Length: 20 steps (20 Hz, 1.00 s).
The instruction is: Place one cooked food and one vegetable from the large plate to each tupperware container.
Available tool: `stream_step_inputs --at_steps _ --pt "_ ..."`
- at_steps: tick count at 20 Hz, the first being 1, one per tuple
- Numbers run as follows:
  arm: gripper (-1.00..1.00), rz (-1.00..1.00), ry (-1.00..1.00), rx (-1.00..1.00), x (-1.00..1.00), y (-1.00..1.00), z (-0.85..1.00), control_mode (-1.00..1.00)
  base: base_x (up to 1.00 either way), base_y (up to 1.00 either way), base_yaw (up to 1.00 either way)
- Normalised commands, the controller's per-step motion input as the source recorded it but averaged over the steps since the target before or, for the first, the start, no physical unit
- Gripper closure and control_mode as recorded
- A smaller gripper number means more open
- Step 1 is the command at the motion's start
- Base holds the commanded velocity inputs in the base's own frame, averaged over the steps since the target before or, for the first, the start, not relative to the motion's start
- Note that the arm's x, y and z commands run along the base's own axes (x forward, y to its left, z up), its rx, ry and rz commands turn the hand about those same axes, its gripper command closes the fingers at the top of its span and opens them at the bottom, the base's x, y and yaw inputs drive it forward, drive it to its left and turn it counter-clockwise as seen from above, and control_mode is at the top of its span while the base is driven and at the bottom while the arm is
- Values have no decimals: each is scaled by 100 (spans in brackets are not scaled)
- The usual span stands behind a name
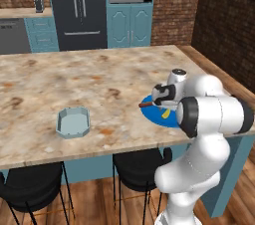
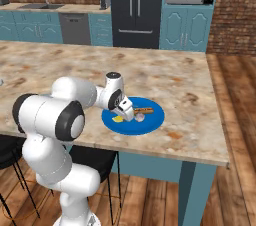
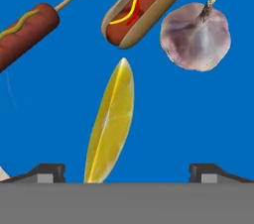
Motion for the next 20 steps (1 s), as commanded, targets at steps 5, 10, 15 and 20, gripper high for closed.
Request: stream_step_inputs --at_steps 5,10,15,20 --pt "-100 1 0 0 30 -2 -29 -100 0 0 0" --pt "-100 2 0 0 33 0 -20 -100 0 0 0" --pt "100 0 4 1 0 0 -24 -100 0 0 0" --pt "100 0 2 2 -3 0 -5 -100 0 0 0"
